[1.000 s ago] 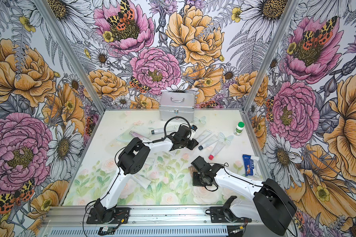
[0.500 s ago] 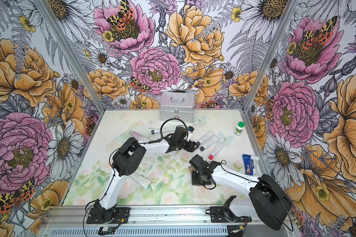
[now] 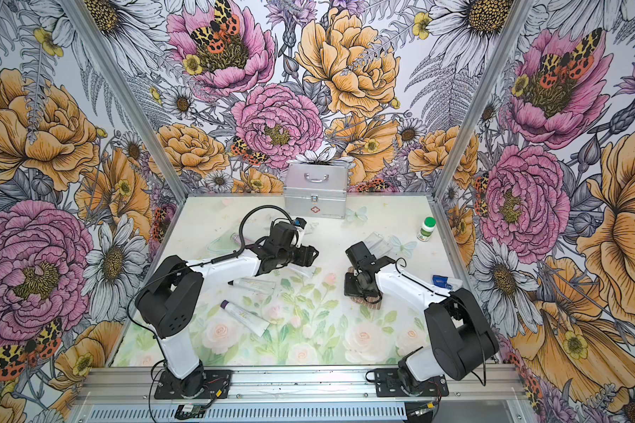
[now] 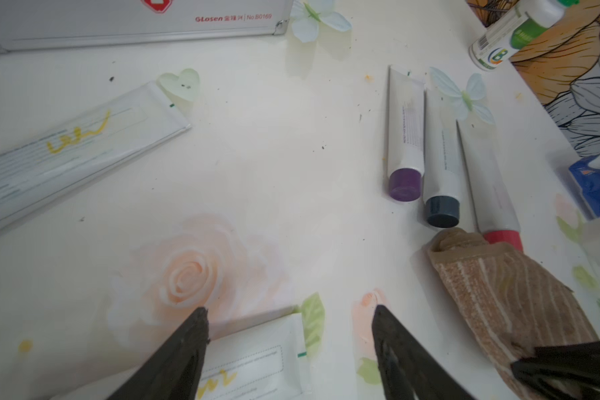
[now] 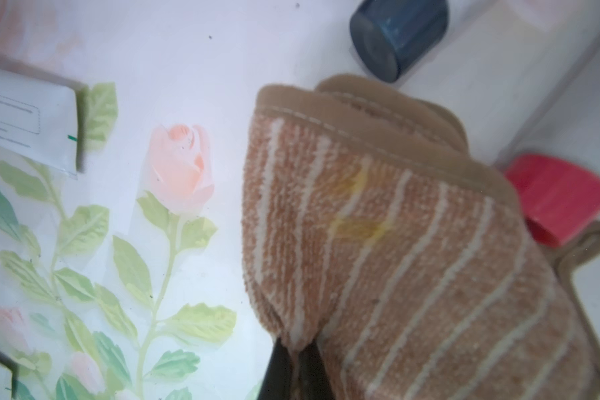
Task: Wipe the surface of the toothpaste tube
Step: Move the toothpaste to the center of the board.
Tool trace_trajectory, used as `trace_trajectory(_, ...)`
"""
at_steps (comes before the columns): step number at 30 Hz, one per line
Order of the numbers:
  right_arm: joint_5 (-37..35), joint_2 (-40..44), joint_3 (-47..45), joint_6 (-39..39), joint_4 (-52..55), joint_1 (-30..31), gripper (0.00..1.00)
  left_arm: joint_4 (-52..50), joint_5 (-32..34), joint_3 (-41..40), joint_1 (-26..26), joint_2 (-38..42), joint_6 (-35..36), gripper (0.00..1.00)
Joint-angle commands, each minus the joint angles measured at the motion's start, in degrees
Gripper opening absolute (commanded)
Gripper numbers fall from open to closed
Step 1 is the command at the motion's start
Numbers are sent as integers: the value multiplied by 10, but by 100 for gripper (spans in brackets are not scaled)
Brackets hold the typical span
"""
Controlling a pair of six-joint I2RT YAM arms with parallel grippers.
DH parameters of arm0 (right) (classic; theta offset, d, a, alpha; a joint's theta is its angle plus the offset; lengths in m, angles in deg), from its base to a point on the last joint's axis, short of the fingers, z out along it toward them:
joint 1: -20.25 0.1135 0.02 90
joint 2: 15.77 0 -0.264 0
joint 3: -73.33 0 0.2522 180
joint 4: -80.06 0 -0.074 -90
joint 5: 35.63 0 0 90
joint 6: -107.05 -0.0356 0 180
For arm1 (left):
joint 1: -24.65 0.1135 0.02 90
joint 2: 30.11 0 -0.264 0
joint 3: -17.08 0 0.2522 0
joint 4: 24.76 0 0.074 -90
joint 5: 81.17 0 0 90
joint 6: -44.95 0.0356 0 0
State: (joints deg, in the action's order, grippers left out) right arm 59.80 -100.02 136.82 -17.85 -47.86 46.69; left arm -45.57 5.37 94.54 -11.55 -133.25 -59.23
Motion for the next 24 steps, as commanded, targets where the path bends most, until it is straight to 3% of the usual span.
trace_trajectory(1,10,-8,14,22,4,-5,0,-21,34,-32,27,40,-16,75)
trace_trajectory(9,10,11,-9,27,7,-6,0,-19,18,-49,74,51,-5,75)
trace_trajectory(18,9,29,-21,27,9,-7,0,-33,-16,1,100,-37,16,75)
trace_trajectory(24,6,36,-27,29,10,-8,0,-44,-29,7,108,-55,23,75)
